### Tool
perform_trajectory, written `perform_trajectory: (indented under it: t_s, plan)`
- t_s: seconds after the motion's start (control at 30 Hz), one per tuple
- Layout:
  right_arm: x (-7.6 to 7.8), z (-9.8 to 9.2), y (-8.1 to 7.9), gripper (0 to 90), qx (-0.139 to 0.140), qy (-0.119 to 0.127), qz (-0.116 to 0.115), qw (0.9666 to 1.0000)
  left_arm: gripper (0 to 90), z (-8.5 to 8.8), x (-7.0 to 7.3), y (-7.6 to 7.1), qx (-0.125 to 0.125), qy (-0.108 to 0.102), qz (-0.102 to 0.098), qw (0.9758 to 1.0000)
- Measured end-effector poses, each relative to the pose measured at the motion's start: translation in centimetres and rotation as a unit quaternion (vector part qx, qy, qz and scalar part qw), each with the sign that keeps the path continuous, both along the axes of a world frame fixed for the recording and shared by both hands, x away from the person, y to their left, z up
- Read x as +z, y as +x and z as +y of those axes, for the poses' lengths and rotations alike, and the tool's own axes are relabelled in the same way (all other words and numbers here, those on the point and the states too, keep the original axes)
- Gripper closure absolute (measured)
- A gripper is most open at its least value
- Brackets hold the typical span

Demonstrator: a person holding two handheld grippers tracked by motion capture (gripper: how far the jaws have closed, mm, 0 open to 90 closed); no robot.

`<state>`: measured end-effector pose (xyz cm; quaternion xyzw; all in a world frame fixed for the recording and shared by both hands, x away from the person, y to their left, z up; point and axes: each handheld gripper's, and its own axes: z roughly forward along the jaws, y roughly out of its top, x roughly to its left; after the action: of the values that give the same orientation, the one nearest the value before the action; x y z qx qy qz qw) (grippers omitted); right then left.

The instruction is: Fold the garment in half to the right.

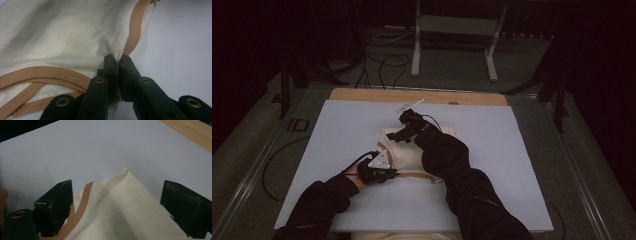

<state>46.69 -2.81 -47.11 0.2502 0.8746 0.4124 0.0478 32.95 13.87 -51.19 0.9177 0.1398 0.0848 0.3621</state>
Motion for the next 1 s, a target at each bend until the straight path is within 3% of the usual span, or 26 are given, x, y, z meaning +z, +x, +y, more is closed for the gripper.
perform_trajectory:
  t_s: [0.2,0.57,0.67,0.7,0.8,1.0]
  plan:
    - [-0.3,1.2,0.8,12.9,0.001,0.007,-0.003,1.0,85.7,0.0,-0.1,0.0,0.0,0.004,0.002,1.0]
    - [-1.2,3.9,1.9,12.9,-0.006,-0.011,0.014,0.9998,85.7,0.0,-0.3,0.0,-0.001,0.007,0.002,1.0]
    - [-1.4,4.3,2.1,13.9,-0.006,-0.021,0.005,0.9998,85.7,0.0,-0.4,0.0,0.0,0.007,0.002,1.0]
    - [-1.7,4.6,2.1,22.1,-0.006,-0.03,-0.008,0.9995,85.7,0.0,-0.4,0.0,0.0,0.008,0.001,1.0]
    - [-2.0,5.1,2.2,33.4,-0.02,-0.03,-0.007,0.9993,85.7,0.0,-0.4,0.0,-0.001,0.008,0.002,1.0]
    - [-2.8,5.8,2.6,47.0,-0.03,-0.052,-0.014,0.9981,85.7,-0.1,-0.4,0.0,0.0,0.007,0.004,1.0]
